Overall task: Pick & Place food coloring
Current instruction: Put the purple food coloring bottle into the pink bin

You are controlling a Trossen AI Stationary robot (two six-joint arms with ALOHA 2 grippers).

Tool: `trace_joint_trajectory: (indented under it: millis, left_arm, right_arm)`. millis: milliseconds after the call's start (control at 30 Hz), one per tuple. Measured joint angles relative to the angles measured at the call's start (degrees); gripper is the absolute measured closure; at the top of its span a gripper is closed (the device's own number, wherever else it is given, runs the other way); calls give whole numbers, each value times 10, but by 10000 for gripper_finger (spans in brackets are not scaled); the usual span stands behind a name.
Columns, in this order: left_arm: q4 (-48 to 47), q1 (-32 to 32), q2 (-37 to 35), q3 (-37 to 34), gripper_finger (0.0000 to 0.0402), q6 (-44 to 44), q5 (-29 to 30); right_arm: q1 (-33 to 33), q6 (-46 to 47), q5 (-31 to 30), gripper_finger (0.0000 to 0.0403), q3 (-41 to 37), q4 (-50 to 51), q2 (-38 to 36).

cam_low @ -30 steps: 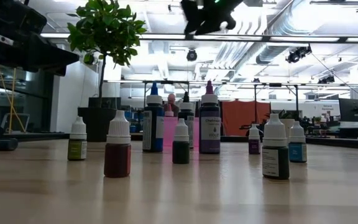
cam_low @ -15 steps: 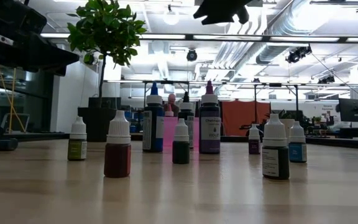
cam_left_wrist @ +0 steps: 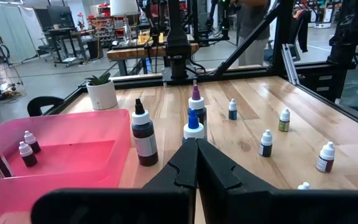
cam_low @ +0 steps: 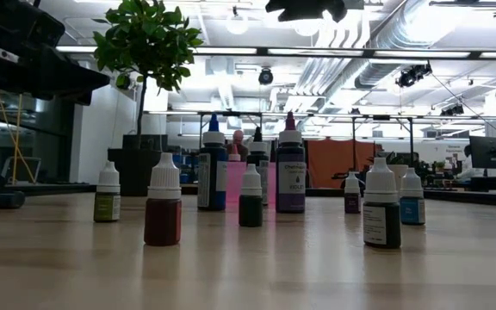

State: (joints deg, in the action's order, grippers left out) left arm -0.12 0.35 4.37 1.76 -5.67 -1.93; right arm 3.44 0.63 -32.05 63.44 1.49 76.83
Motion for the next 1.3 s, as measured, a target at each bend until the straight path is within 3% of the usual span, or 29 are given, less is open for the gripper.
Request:
trace_joint_trajectory:
  millis: [200, 400, 700, 833, 1133, 1300]
  left_arm:
    - [0, 0, 0, 0, 401, 0, 0]
    - [0, 0, 0, 0, 401, 0, 0]
    - [0, 0, 0, 0, 401, 0, 0]
    - [0, 0, 0, 0, 401, 0, 0]
    - [0, 0, 0, 0, 401, 0, 0]
    - [0, 0, 0, 0, 401, 0, 0]
  right_arm:
    - [17, -8, 3, 195, 23, 25, 1]
    - [21, 19, 17, 195, 86, 132, 44]
    - [25, 21, 167, 195, 225, 207, 176]
    - [28, 22, 190, 195, 272, 230, 219]
    - [33, 125, 193, 195, 287, 388, 229]
    - [35, 176, 263, 195, 287, 499, 229]
